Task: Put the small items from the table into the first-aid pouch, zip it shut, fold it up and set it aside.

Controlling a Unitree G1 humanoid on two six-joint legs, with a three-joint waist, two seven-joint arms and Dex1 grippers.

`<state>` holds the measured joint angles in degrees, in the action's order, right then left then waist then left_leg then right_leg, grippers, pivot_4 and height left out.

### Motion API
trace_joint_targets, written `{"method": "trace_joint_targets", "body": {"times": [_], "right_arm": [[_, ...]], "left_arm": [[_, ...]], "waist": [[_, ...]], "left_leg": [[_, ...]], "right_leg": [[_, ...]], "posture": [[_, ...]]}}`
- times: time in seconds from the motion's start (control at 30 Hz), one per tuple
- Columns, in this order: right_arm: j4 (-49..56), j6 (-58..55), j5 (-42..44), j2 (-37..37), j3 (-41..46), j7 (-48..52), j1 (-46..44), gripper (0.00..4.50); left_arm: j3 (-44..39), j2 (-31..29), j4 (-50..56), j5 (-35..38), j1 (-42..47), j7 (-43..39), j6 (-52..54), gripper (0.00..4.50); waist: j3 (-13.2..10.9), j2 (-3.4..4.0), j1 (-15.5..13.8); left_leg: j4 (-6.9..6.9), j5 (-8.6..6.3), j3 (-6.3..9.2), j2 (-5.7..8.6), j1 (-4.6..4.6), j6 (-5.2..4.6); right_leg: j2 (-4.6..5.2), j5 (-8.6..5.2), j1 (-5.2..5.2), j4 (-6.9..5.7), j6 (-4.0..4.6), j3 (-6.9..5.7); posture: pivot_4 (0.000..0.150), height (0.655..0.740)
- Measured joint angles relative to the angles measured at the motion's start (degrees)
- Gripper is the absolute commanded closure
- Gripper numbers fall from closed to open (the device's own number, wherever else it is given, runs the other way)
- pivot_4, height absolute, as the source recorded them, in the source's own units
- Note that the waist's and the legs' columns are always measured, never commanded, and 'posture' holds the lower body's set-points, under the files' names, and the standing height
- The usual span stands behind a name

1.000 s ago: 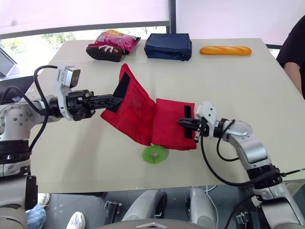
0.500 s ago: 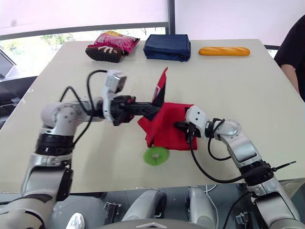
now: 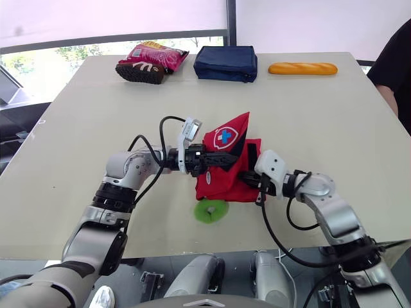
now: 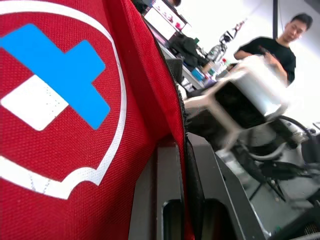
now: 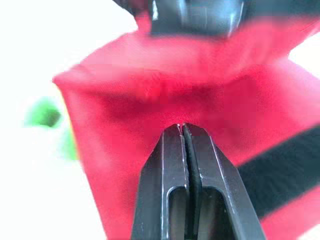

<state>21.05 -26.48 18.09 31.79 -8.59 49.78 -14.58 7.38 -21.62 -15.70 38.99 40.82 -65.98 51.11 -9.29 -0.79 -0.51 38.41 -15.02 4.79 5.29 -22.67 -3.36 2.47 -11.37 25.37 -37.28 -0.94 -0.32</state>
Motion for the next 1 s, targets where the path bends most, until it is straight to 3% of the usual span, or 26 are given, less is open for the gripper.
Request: {"method": "trace_joint_targets", "body": {"times": [0.27,0.33,0.4,0.43,0.67,1.0], "right_arm": [[14.95,-12.13,16.12,13.13,26.24,0.63,10.07,4.40],[17.56,-14.18,20.53,14.54,31.91,-0.38,10.64,4.50],[18.60,-15.31,22.16,15.01,33.53,-0.88,11.54,4.50],[18.95,-15.91,22.90,15.43,34.40,-1.28,11.95,4.50],[21.79,-17.04,25.56,16.18,36.01,-5.80,13.21,4.50],[21.88,-16.99,29.21,17.43,36.13,-7.70,13.14,4.50]], "left_arm": [[2.41,1.78,-1.73,-3.54,0.08,-2.09,-1.83,4.50],[3.39,2.04,-2.68,-4.96,0.21,-2.99,-2.82,3.70],[3.44,2.73,-3.65,-5.24,0.43,-3.21,-2.98,3.45],[3.42,3.26,-4.18,-5.27,0.54,-3.47,-3.04,2.79],[3.70,5.79,-5.89,-6.74,1.59,-4.31,-5.05,0.15],[3.79,5.82,-6.26,-7.62,1.65,-6.46,-5.75,0.06]], "waist": [[0.00,0.02,-0.75],[0.01,0.02,-0.46],[0.00,0.01,-0.46],[0.00,0.02,-0.51],[0.00,0.01,-0.82],[0.00,0.01,-0.91]], "left_leg": [[0.00,-0.02,0.04,-0.01,-0.10,-0.05],[-0.01,-0.02,0.04,-0.06,-0.08,-0.04],[-0.01,-0.02,0.04,-0.06,-0.09,-0.05],[-0.01,-0.02,0.03,-0.05,-0.10,-0.05],[0.03,-0.03,0.03,-0.04,-0.11,-0.07],[0.04,-0.03,0.03,-0.04,-0.09,-0.08]], "right_leg": [[0.05,0.00,-0.05,0.17,-0.03,-0.10],[0.01,-0.01,-0.06,0.16,-0.02,-0.11],[0.02,-0.01,-0.06,0.16,-0.02,-0.11],[0.04,-0.01,-0.06,0.16,-0.03,-0.12],[0.07,-0.01,-0.10,0.18,-0.03,-0.14],[0.07,-0.01,-0.14,0.19,-0.03,-0.15]], "posture": [[0.150,0.7395],[0.150,0.7395],[0.150,0.7395],[0.150,0.7395],[0.150,0.7395],[0.150,0.7395]]}}
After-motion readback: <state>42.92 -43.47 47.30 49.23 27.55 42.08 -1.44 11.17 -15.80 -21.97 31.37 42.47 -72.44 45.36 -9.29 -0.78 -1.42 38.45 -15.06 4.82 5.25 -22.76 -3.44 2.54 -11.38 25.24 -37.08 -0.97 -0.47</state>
